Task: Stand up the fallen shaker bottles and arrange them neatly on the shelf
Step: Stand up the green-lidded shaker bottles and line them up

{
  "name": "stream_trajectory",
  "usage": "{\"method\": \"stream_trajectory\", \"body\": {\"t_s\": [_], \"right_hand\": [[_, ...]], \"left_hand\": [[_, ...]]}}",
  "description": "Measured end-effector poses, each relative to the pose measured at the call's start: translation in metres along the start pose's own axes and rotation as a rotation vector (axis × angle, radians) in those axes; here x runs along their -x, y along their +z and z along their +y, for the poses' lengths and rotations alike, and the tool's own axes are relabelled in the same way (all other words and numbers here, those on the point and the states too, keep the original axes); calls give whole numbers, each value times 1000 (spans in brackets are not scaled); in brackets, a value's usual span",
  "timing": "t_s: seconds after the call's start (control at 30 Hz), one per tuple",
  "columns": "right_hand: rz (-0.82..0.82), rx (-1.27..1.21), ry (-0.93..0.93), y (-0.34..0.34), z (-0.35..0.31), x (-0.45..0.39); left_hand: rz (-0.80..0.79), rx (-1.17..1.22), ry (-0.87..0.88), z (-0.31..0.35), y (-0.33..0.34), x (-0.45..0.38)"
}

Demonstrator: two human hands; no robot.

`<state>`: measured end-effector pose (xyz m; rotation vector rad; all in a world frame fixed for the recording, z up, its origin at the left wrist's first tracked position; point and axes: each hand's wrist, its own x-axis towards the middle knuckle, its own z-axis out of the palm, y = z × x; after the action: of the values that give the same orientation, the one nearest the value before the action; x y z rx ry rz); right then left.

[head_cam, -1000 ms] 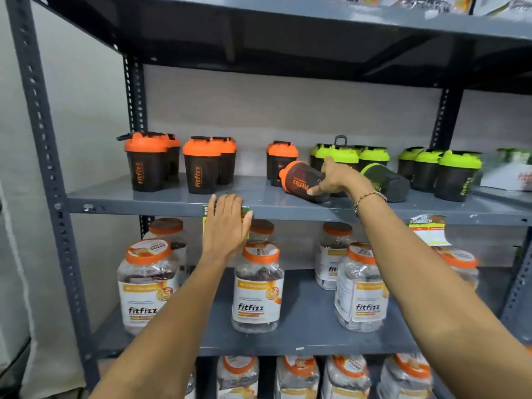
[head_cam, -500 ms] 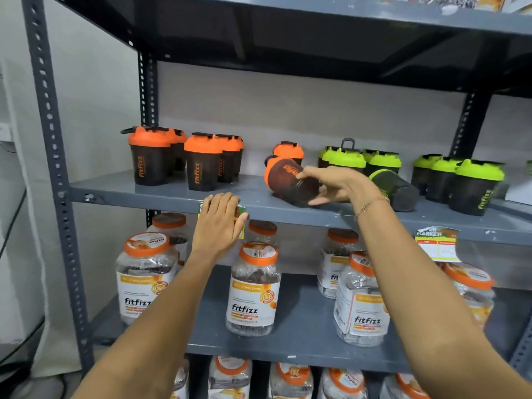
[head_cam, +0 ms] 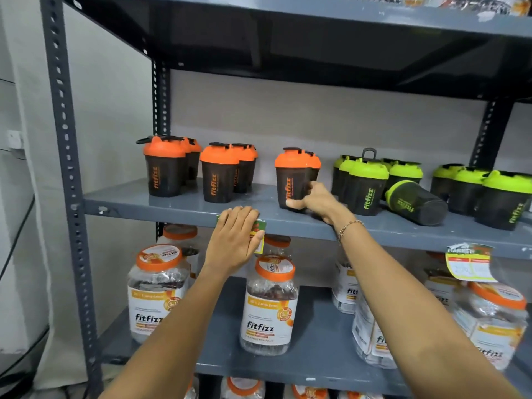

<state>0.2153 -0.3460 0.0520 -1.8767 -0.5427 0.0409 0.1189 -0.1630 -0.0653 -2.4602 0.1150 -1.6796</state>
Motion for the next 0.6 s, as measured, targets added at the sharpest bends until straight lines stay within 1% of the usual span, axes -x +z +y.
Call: {"method": "stream_trajectory", "body": {"t_s": [0.13,0.27,0.37,0.5,0.6], "right_hand": [[-6,201,-23,4,9,-15],[-41,230,-6,5,1,-7],[-48,285,-6,6,0,-3],[24,271,-62,-2,4,9],[139,246,-116,-18,4,23]], "left_hand": [[16,10,2,0,3,0],[27,53,-34,4,3,0],[17,83,-125,15,-1,0],[-32,132,-268,32,-6,-5],[-54,163,-293,42,-8,-9]]}}
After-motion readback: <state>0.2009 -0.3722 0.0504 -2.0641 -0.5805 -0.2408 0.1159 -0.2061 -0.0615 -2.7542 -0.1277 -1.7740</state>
